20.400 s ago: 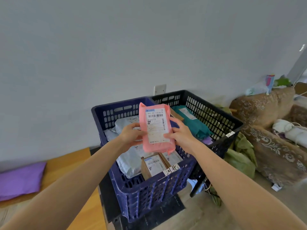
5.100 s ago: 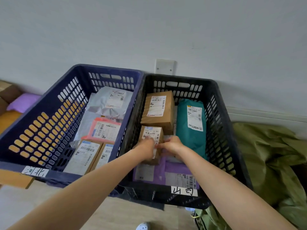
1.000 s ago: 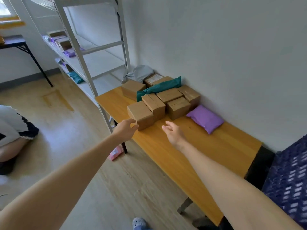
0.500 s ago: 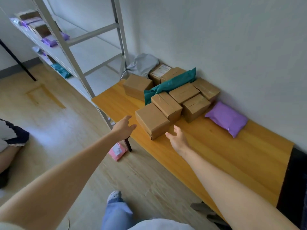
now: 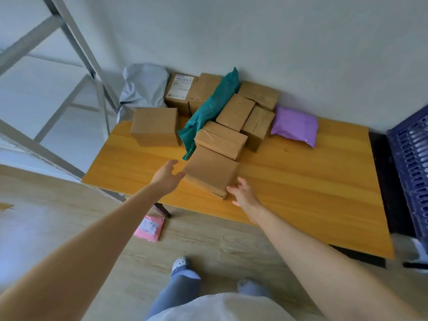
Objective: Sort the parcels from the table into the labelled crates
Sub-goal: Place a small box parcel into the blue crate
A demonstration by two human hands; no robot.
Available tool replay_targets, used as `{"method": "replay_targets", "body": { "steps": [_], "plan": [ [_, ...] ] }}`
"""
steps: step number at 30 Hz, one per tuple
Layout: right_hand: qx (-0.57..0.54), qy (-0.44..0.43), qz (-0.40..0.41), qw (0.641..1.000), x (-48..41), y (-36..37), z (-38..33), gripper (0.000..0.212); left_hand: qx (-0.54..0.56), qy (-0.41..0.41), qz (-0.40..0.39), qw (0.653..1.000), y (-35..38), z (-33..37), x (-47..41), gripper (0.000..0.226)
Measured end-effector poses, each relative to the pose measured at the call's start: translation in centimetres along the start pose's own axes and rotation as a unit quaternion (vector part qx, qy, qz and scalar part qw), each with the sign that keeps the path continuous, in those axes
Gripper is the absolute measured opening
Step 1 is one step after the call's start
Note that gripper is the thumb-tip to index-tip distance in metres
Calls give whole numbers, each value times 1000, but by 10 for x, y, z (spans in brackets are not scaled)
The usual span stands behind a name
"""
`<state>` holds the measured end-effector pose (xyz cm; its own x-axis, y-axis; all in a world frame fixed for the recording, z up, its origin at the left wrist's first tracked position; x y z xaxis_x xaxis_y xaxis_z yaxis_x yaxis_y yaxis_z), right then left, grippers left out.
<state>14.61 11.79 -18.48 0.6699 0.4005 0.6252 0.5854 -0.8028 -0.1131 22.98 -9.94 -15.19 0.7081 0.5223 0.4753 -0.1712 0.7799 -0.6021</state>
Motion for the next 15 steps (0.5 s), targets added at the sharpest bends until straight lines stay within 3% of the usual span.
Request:
{"method": "replay_targets", "body": {
  "steps": [8, 15],
  "plan": [
    [-96, 41, 100, 990, -11, 26, -10, 62, 50, 43, -144, 987, -11, -12, -47, 58],
    [-118, 74, 149, 979, -15, 32, -1, 51, 80, 12, -201, 976, 2, -19, -70, 58]
  ]
}}
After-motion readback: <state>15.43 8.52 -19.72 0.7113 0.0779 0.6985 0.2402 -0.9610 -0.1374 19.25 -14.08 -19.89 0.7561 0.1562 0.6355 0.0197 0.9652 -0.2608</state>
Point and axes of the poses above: each hand's wrist, its own x-axis away from the middle knuckle, its own y-axis out of the palm, z = x × y, the point moved 2 cm from there along -x, towards the middle knuckle, and after that the axes turned 1 degree about -z, right-handed, at the moved point
